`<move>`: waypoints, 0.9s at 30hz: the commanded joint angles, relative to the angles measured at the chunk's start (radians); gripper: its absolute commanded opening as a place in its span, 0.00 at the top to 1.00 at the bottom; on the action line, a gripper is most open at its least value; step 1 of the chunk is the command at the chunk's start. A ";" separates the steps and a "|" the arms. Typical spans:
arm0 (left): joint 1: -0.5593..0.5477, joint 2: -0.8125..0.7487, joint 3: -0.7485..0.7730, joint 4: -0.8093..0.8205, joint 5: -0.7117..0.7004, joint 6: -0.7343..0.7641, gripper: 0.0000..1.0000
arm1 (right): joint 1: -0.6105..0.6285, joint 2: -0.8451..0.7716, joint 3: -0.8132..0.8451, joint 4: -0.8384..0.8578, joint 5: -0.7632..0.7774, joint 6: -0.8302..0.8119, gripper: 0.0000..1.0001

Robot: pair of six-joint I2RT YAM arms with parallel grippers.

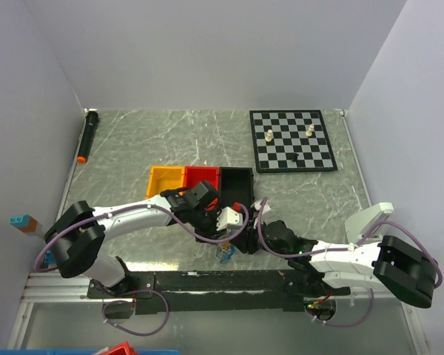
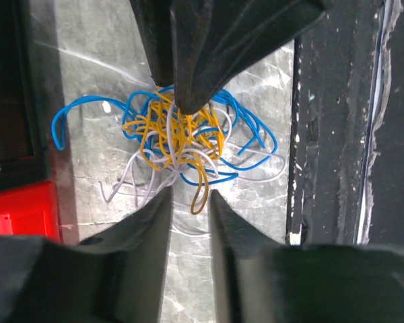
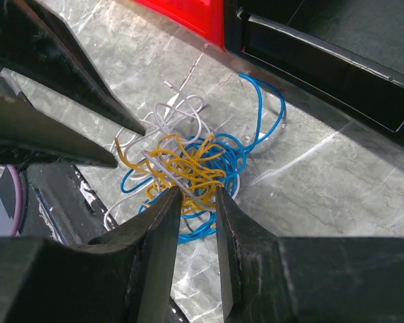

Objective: Untangle the cables

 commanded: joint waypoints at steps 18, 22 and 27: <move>0.006 -0.027 0.356 -0.290 0.126 0.012 0.99 | -0.007 -0.031 -0.025 0.005 0.008 0.010 0.69; 0.009 -0.056 0.412 -0.325 0.156 -0.020 0.99 | -0.007 -0.074 -0.031 -0.039 0.020 0.027 0.74; 0.009 -0.090 0.387 -0.346 0.150 -0.003 0.99 | -0.007 -0.255 -0.028 -0.178 0.023 0.017 0.58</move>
